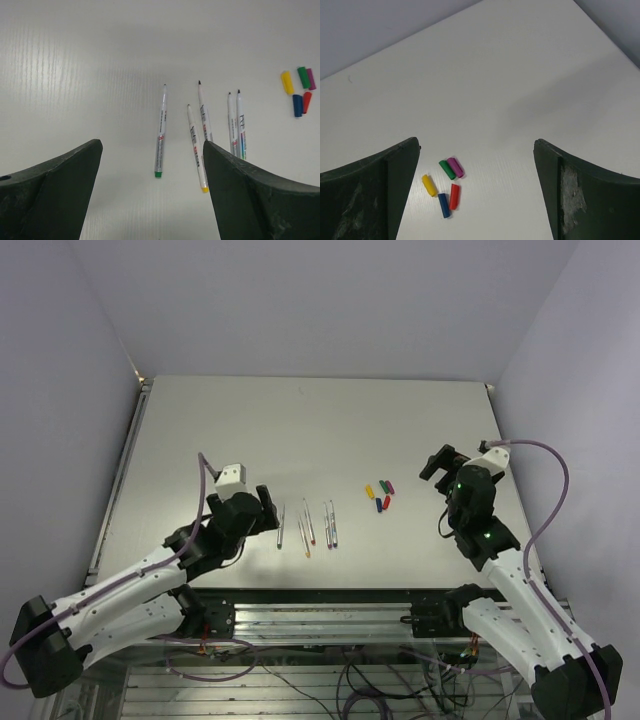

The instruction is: Insert the pens into the pen caps

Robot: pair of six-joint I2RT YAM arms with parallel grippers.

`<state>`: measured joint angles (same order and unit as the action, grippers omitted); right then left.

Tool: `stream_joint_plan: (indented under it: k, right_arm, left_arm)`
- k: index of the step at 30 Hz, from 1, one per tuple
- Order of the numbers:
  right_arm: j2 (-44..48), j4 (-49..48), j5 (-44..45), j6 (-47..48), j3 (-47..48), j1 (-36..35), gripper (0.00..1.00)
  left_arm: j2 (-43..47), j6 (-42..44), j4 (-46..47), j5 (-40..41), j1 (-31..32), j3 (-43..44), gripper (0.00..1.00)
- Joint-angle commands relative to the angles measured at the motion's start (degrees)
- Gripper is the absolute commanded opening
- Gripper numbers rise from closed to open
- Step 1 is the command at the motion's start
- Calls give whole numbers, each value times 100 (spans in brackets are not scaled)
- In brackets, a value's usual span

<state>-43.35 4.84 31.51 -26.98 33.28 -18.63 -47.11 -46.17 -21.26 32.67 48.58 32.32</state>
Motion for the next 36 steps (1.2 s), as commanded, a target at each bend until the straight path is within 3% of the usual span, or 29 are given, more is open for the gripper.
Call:
stream_joint_plan:
  k: [1, 2, 4, 6, 13, 22, 36]
  right_arm:
    - [23, 59, 68, -90, 144, 24, 95]
    - [54, 16, 54, -96, 118, 22, 91]
    - [119, -53, 36, -108, 56, 19, 83]
    - [159, -79, 35, -89, 18, 25, 79]
    - [226, 63, -17, -43, -13, 26, 78]
    - [380, 117, -57, -26, -107, 24, 77]
    - [375, 57, -215, -41, -173, 25, 77]
  left_arm:
    - [-328, 30, -121, -26, -12, 144, 93]
    - [-412, 38, -102, -31, -13, 146, 93]
    - [-586, 61, -10, -8, -14, 130, 80]
    - [-749, 94, 102, -2, -9, 105, 74]
    - [-1464, 319, 636, -262, -15, 67, 54]
    - [-2338, 539, 1181, -466, -3, 187, 67]
    - [-3049, 722, 1442, -612, 2, 385, 64]
